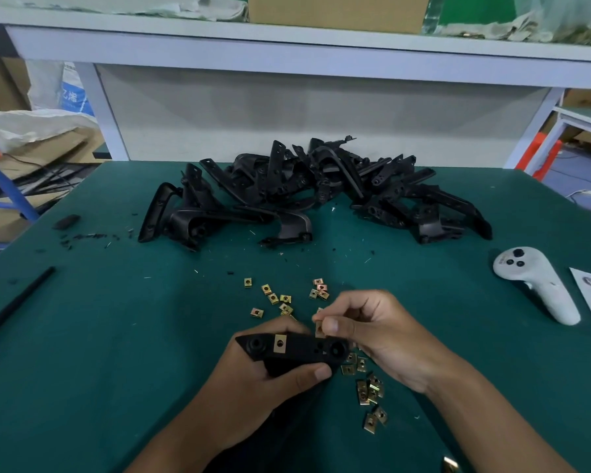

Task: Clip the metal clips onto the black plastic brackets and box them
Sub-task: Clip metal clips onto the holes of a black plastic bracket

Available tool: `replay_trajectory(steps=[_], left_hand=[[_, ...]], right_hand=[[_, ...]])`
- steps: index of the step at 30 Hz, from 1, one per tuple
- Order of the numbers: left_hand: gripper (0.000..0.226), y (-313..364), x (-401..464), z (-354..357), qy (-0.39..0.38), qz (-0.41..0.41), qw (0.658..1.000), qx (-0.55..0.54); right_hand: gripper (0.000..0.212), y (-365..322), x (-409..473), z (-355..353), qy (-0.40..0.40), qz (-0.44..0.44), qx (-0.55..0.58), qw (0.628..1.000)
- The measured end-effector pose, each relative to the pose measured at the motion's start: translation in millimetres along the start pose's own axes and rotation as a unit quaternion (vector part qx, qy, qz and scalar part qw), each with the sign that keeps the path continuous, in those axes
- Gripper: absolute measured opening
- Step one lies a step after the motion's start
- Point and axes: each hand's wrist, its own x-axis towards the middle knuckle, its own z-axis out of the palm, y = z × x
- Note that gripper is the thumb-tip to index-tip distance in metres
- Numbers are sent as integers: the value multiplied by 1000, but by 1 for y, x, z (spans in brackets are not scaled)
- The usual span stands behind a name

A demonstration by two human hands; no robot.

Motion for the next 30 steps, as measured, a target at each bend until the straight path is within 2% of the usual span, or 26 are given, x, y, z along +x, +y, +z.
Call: replay_trajectory(steps=[4, 8, 12, 17, 22, 30], left_hand=[[23, -1, 1, 0, -8, 3, 1000, -4], [23, -2, 1, -1, -4, 11, 1000, 6], [19, -2, 1, -1, -7, 14, 1000, 0], [20, -1, 3, -1, 10, 25, 999, -18], [23, -2, 2, -2, 4, 25, 1000, -10], [21, -2, 3, -3, 14, 28, 999, -24]], right_hand=[[35, -2, -1, 2, 5, 1, 4, 1000], [20, -3, -2, 4, 13, 12, -14, 1000], [41, 1, 0, 7, 13, 34, 11, 999], [20, -1, 0, 7, 9, 25, 8, 1000], [40, 2, 0, 6, 19, 9, 31, 999], [42, 4, 2, 5, 15, 11, 17, 1000]])
